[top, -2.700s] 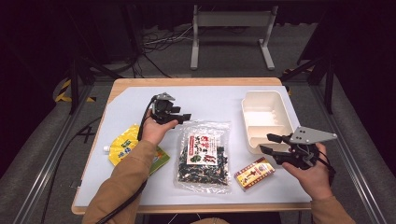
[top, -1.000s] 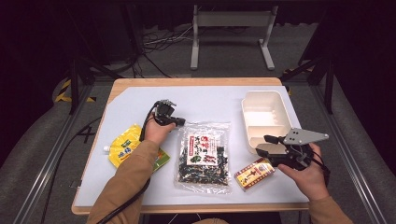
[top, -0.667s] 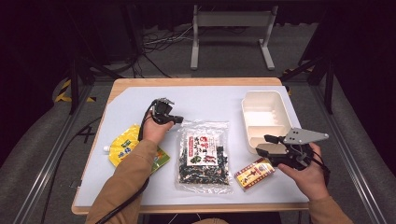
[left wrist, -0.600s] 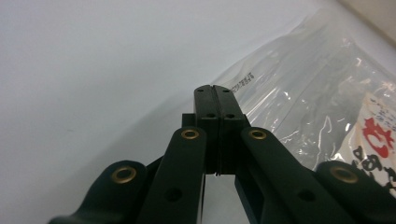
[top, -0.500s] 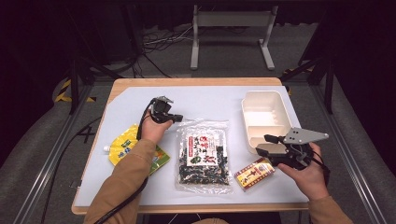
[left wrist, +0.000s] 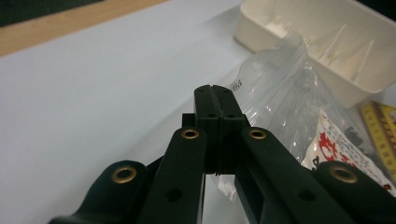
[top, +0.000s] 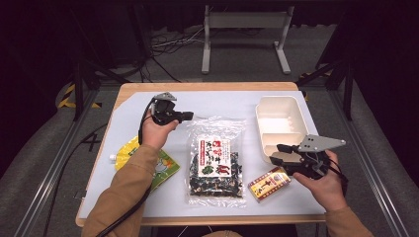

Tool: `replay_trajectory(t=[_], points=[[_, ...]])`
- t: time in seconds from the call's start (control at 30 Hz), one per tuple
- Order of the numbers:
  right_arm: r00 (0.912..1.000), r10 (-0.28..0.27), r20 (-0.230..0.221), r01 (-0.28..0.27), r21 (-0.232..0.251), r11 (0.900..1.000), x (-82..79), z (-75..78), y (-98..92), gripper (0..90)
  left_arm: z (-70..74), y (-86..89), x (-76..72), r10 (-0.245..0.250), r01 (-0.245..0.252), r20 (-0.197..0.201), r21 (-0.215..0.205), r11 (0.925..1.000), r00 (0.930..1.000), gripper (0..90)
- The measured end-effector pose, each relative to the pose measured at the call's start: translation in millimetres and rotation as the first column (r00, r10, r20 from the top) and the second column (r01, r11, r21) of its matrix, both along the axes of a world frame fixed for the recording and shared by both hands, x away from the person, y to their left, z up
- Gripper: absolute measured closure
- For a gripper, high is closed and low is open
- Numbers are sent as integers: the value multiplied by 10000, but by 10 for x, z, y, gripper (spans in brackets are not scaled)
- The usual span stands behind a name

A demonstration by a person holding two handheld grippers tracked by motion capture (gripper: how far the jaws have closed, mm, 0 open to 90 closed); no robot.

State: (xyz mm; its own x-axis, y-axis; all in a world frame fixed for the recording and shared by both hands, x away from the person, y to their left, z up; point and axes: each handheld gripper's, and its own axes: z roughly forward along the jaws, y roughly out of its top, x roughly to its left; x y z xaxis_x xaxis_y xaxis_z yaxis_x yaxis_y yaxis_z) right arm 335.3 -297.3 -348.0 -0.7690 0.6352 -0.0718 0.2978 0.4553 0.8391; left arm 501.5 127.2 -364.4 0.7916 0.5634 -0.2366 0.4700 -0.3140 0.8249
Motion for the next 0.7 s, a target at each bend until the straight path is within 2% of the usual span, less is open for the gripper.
replay_trajectory(t=[0.1, 0.17, 0.23, 0.33, 0.4, 0.47, 0.57, 0.63, 0.67, 0.7], points=[[10000, 51, 0, -51, 146, 9999, 0, 31, 12, 489, 152, 38, -97, -113, 127, 409, -334, 9994, 9991, 900], [10000, 55, 9, -55, 171, 9998, 1, 47, 17, 487, 193, 45, -129, -148, 167, 469, -406, 9990, 9988, 900], [9999, 104, 21, -104, 168, 9998, 3, 86, 38, 485, 272, 55, -196, -237, 284, 756, -620, 9977, 9969, 900], [9999, 163, 9, -163, 164, 9997, -1, 118, 63, 473, 336, 61, -262, -322, 391, 960, -707, 9967, 9949, 900], [9994, 289, -174, -285, 193, 9994, 11, 148, 107, 466, 387, 74, -320, -430, 534, 1164, -874, 9947, 9923, 900], [9976, 420, -558, -404, 298, 9987, 31, 159, 133, 458, 449, 91, -407, -516, 672, 1387, -1105, 9916, 9890, 900], [9966, 328, -756, -298, 409, 9987, 60, 167, 160, 448, 492, 104, -466, -640, 826, 1553, -1166, 9897, 9858, 900], [9954, 311, -911, -262, 541, 9982, 98, 176, 196, 459, 542, 121, -539, -768, 1018, 1918, -1240, 9870, 9784, 900], [9954, 311, -911, -262, 541, 9982, 98, 176, 196, 459, 542, 121, -539, -768, 1018, 1918, -1240, 9870, 9784, 900], [9946, 333, -985, -286, 489, 9984, 118, 183, 226, 476, 564, 128, -595, -804, 1099, 2106, -1319, 9851, 9743, 900]])
